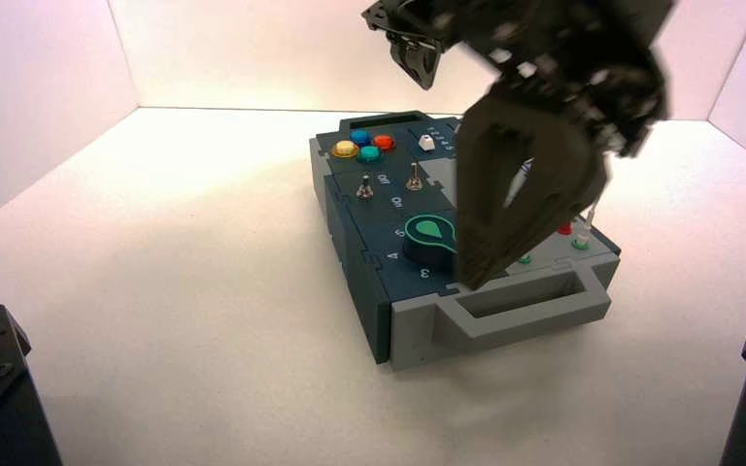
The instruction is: Insert the red wire.
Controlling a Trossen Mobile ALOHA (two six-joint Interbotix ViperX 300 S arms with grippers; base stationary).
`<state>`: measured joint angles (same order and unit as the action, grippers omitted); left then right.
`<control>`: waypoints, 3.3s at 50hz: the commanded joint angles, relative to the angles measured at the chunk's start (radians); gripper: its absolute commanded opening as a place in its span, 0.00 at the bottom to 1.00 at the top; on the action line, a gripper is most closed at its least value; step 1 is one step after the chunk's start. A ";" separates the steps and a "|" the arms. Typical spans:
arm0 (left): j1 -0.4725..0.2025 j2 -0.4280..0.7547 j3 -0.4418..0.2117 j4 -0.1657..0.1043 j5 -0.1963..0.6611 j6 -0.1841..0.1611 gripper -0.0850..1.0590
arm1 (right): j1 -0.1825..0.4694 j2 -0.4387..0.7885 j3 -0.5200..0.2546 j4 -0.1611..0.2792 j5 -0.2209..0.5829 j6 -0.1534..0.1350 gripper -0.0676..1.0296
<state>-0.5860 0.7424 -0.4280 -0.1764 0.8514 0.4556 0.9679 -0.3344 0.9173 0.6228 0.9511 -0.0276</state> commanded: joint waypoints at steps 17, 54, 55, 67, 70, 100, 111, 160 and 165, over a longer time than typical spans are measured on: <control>0.005 -0.021 0.052 0.009 -0.018 0.038 0.05 | 0.021 0.098 -0.034 0.008 -0.026 -0.011 0.04; 0.006 -0.009 0.075 0.009 -0.043 0.066 0.05 | 0.021 0.281 -0.051 0.003 -0.100 -0.035 0.04; 0.005 -0.009 0.077 0.009 -0.041 0.067 0.05 | 0.021 0.282 -0.051 0.002 -0.101 -0.035 0.04; 0.006 -0.002 0.086 0.009 -0.041 0.077 0.05 | 0.021 0.318 -0.048 -0.017 -0.137 -0.028 0.04; 0.006 -0.002 0.089 0.009 -0.041 0.078 0.05 | 0.021 0.325 -0.048 -0.025 -0.143 -0.023 0.04; 0.029 0.000 0.114 0.009 -0.038 0.094 0.05 | 0.012 0.388 -0.041 -0.124 -0.259 0.048 0.04; 0.040 -0.003 0.143 0.009 -0.041 0.101 0.05 | 0.005 0.393 -0.025 -0.155 -0.287 0.087 0.04; 0.064 -0.063 0.308 0.008 -0.081 0.127 0.05 | -0.186 0.360 0.006 -0.322 -0.301 0.216 0.04; 0.064 -0.071 0.319 0.009 -0.081 0.127 0.05 | -0.210 0.362 0.006 -0.334 -0.299 0.216 0.04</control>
<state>-0.5246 0.6719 -0.1595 -0.1687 0.7517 0.5737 0.8391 0.0245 0.9357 0.3267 0.6703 0.1810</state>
